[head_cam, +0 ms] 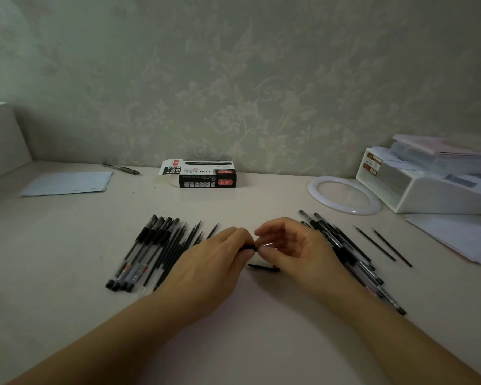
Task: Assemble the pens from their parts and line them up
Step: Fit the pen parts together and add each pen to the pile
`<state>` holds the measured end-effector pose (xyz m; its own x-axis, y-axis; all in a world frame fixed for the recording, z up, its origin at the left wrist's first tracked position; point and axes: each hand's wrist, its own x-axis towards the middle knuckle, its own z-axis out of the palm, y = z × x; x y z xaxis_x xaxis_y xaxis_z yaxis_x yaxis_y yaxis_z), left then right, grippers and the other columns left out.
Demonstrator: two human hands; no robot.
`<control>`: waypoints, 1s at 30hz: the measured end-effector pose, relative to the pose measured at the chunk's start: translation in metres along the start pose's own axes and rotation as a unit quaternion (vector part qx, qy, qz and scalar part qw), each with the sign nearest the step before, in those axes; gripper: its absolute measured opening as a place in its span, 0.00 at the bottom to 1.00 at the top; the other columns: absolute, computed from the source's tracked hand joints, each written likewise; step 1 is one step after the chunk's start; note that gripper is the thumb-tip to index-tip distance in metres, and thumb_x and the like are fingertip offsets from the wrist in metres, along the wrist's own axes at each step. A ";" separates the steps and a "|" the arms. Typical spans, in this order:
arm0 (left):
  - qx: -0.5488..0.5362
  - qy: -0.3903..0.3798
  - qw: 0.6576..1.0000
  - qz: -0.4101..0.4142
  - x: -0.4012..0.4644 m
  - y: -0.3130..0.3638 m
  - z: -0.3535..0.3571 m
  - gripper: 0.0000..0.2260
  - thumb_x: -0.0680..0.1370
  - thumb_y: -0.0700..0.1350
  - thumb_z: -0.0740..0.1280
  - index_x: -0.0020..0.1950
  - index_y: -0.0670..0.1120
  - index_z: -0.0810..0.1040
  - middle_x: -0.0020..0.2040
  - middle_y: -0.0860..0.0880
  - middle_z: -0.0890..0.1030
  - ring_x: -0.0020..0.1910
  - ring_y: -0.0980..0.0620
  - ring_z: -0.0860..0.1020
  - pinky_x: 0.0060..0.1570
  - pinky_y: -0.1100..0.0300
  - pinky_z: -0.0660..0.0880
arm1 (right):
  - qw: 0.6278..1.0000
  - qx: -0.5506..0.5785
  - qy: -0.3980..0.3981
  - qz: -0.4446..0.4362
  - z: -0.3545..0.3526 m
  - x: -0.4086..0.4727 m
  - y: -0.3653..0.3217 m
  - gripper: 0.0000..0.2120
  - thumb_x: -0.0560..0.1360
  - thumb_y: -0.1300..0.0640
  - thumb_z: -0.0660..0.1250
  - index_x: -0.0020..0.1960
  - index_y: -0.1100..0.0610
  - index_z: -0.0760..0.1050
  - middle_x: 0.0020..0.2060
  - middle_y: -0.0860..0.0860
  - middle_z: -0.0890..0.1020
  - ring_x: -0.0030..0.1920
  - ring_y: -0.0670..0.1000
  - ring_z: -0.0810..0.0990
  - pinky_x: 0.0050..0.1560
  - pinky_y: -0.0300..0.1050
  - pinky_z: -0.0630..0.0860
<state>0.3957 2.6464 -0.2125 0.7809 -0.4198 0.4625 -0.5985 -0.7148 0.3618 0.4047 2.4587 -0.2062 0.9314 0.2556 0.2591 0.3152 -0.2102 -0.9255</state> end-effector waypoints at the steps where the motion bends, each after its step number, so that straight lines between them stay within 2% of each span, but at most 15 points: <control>1: 0.000 0.000 1.000 0.000 0.000 0.000 0.000 0.07 0.82 0.52 0.55 0.52 0.54 0.71 0.44 0.58 0.73 0.40 0.55 0.74 0.38 0.52 0.72 | 1.000 -0.008 0.003 0.003 0.001 0.000 0.000 0.10 0.73 0.60 0.74 0.52 0.49 0.80 0.46 0.47 0.85 0.47 0.45 0.83 0.49 0.37 0.79; 4: -0.002 0.002 1.000 0.001 0.001 0.000 0.000 0.08 0.82 0.52 0.54 0.52 0.54 0.72 0.44 0.58 0.73 0.39 0.55 0.74 0.38 0.52 0.73 | 0.998 -0.058 0.034 0.004 0.001 0.000 0.000 0.09 0.71 0.47 0.73 0.48 0.48 0.81 0.42 0.46 0.84 0.44 0.45 0.83 0.45 0.37 0.79; 7: 0.004 -0.007 1.000 -0.002 0.001 0.000 0.001 0.08 0.82 0.53 0.54 0.53 0.54 0.72 0.45 0.59 0.73 0.40 0.55 0.74 0.39 0.52 0.73 | 0.998 -0.052 0.038 -0.002 -0.001 0.001 0.000 0.04 0.74 0.53 0.72 0.42 0.53 0.82 0.35 0.49 0.84 0.38 0.46 0.82 0.41 0.37 0.77; 9: 0.003 -0.005 1.000 -0.007 0.000 -0.001 0.001 0.08 0.82 0.53 0.54 0.53 0.54 0.71 0.45 0.59 0.73 0.40 0.56 0.74 0.39 0.52 0.73 | 0.999 -0.043 0.020 -0.004 -0.002 0.001 0.000 0.02 0.74 0.59 0.72 0.45 0.53 0.82 0.39 0.48 0.84 0.41 0.47 0.83 0.44 0.39 0.79; 10: 0.002 -0.003 1.000 -0.009 0.001 -0.001 0.001 0.08 0.82 0.52 0.54 0.53 0.54 0.71 0.45 0.60 0.73 0.40 0.56 0.74 0.39 0.52 0.73 | 0.999 -0.041 0.012 -0.002 -0.002 0.001 0.001 0.05 0.74 0.60 0.73 0.48 0.52 0.82 0.42 0.47 0.84 0.44 0.48 0.82 0.46 0.40 0.79; 12: -0.002 -0.001 1.000 -0.011 0.001 -0.001 0.001 0.07 0.82 0.52 0.55 0.52 0.54 0.71 0.45 0.59 0.73 0.40 0.56 0.74 0.39 0.51 0.73 | 0.999 -0.034 0.009 0.012 -0.001 0.000 0.001 0.08 0.73 0.57 0.74 0.51 0.49 0.81 0.45 0.46 0.84 0.45 0.48 0.82 0.47 0.39 0.79; 14: -0.006 -0.003 1.000 -0.008 0.000 -0.001 0.001 0.07 0.82 0.52 0.55 0.53 0.54 0.71 0.45 0.59 0.73 0.40 0.55 0.74 0.39 0.51 0.73 | 0.999 -0.035 0.023 0.019 0.000 0.001 0.001 0.05 0.73 0.53 0.74 0.48 0.52 0.82 0.40 0.48 0.85 0.41 0.46 0.82 0.44 0.37 0.78; 16: -0.006 -0.004 1.000 -0.007 0.000 -0.001 0.001 0.08 0.82 0.52 0.55 0.54 0.54 0.71 0.46 0.59 0.74 0.41 0.55 0.74 0.40 0.51 0.73 | 0.999 -0.029 0.031 0.019 -0.001 0.002 0.001 0.04 0.74 0.54 0.73 0.44 0.55 0.82 0.35 0.50 0.84 0.37 0.46 0.82 0.41 0.35 0.77; 18: -0.007 0.001 1.000 -0.009 -0.001 0.000 0.002 0.07 0.82 0.53 0.54 0.55 0.55 0.70 0.47 0.60 0.74 0.42 0.56 0.74 0.41 0.52 0.74 | 0.999 -0.016 0.026 0.018 -0.003 0.003 0.002 0.02 0.74 0.58 0.72 0.44 0.57 0.82 0.33 0.50 0.84 0.37 0.45 0.82 0.41 0.35 0.77; 21: -0.003 0.006 1.000 -0.012 -0.001 0.000 0.004 0.06 0.82 0.53 0.53 0.57 0.60 0.66 0.41 0.62 0.72 0.39 0.57 0.73 0.36 0.55 0.73 | 1.000 -0.001 0.020 0.015 -0.004 0.003 0.001 0.02 0.75 0.63 0.71 0.46 0.58 0.82 0.34 0.48 0.84 0.37 0.43 0.82 0.41 0.32 0.76; 25: 0.002 0.015 1.000 -0.022 0.000 -0.004 0.003 0.06 0.82 0.52 0.54 0.58 0.61 0.65 0.36 0.63 0.69 0.34 0.58 0.71 0.28 0.61 0.65 | 0.995 0.000 0.095 0.015 -0.013 0.005 -0.001 0.03 0.75 0.64 0.71 0.47 0.57 0.82 0.35 0.48 0.85 0.38 0.41 0.82 0.42 0.29 0.75; 30: 0.009 -0.006 0.999 -0.037 0.000 -0.004 0.002 0.09 0.83 0.51 0.53 0.61 0.62 0.65 0.48 0.57 0.76 0.41 0.54 0.74 0.38 0.50 0.75 | 0.991 -0.046 0.120 0.026 -0.016 0.006 0.002 0.02 0.75 0.62 0.71 0.45 0.56 0.81 0.37 0.49 0.84 0.38 0.41 0.82 0.42 0.28 0.74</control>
<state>0.3985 2.6484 -0.2162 0.8248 -0.3718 0.4261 -0.5359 -0.7543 0.3792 0.4138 2.4444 -0.2019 0.9596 0.0127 0.2811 0.2714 -0.3046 -0.9130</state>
